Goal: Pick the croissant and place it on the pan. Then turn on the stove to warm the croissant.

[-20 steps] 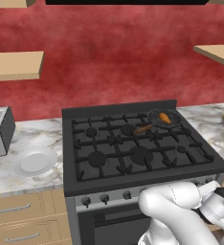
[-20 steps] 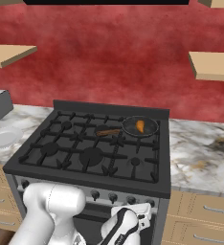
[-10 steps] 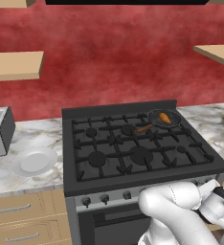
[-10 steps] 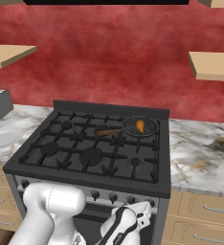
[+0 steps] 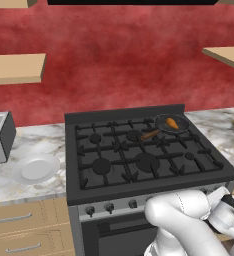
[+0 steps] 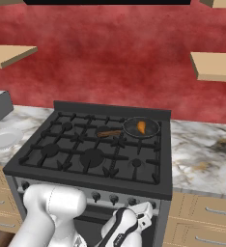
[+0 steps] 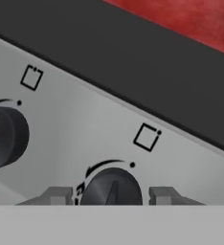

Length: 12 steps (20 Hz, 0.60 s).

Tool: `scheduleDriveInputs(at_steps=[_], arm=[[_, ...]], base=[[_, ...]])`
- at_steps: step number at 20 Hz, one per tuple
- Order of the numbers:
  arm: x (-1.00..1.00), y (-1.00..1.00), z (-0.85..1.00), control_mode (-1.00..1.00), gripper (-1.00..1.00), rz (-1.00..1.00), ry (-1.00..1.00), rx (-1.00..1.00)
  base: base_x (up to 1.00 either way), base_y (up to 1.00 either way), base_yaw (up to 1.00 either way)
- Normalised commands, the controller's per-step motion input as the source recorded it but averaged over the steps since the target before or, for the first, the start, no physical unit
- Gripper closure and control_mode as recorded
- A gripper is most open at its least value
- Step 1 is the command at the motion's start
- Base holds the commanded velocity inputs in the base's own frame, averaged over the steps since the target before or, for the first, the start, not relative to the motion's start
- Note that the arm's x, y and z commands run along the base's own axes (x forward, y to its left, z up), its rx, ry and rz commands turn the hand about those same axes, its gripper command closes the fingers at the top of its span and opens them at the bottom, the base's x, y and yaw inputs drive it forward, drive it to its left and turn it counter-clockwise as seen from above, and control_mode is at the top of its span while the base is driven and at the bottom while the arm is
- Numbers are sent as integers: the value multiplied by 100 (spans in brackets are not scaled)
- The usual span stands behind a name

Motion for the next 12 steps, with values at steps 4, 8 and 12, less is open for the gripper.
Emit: scheduleDriveInputs(at_steps=[4, 8, 12], arm=[[0, 0, 0, -100, 100, 13, 1, -8], [0, 0, 0, -100, 100, 13, 0, -9], [0, 0, 0, -100, 100, 13, 0, -10]], base=[[0, 0, 0], [0, 0, 0], [0, 0, 0]])
